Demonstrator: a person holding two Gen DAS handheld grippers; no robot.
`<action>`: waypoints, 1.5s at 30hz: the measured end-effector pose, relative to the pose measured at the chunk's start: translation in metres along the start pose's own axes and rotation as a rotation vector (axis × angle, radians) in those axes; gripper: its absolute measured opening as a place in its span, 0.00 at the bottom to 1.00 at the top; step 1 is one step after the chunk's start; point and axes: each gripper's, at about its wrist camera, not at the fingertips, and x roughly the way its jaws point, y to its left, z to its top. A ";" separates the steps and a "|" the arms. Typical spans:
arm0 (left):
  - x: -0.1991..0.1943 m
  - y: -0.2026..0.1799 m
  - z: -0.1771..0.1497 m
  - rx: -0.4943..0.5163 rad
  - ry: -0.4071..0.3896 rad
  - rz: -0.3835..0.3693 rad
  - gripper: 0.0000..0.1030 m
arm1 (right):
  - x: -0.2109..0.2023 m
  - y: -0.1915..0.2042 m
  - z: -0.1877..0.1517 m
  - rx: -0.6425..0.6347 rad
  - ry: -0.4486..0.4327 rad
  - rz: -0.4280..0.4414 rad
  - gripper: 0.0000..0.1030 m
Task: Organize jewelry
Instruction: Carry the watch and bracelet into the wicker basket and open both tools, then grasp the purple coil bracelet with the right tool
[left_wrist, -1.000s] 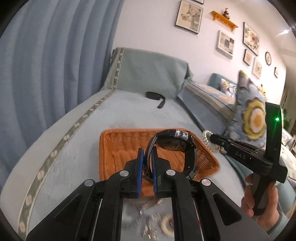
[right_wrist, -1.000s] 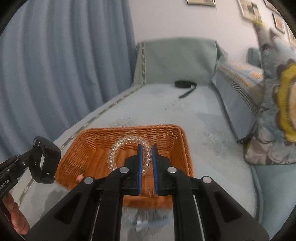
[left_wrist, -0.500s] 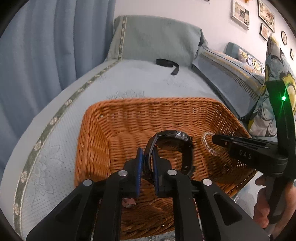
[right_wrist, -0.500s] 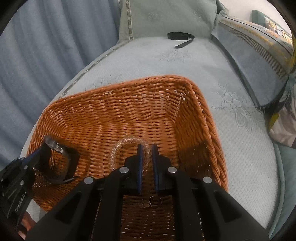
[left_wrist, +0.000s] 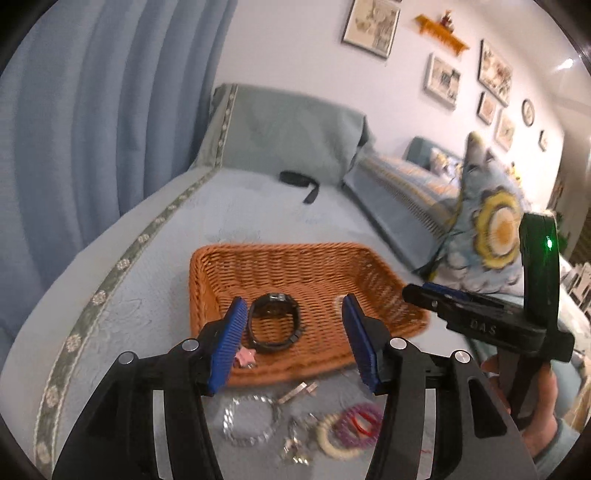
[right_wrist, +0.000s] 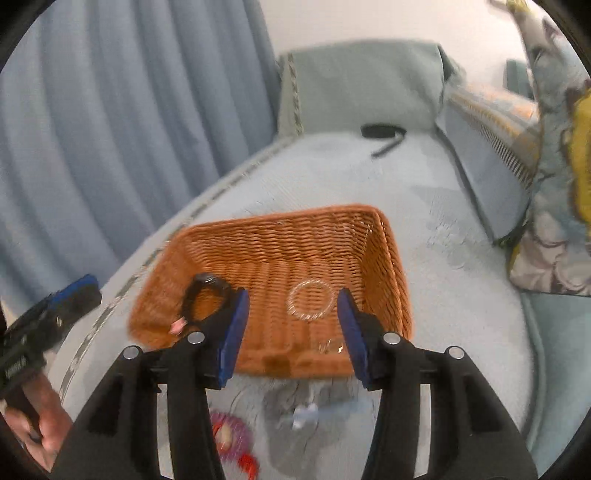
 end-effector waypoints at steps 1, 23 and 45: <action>-0.010 -0.002 -0.003 -0.004 -0.012 -0.009 0.50 | -0.011 0.002 -0.005 -0.006 -0.014 0.005 0.45; 0.023 0.015 -0.101 -0.121 0.125 -0.079 0.43 | 0.016 0.031 -0.095 -0.075 0.108 0.035 0.37; 0.046 -0.004 -0.111 -0.023 0.247 -0.041 0.31 | 0.026 0.036 -0.106 -0.092 0.173 0.035 0.10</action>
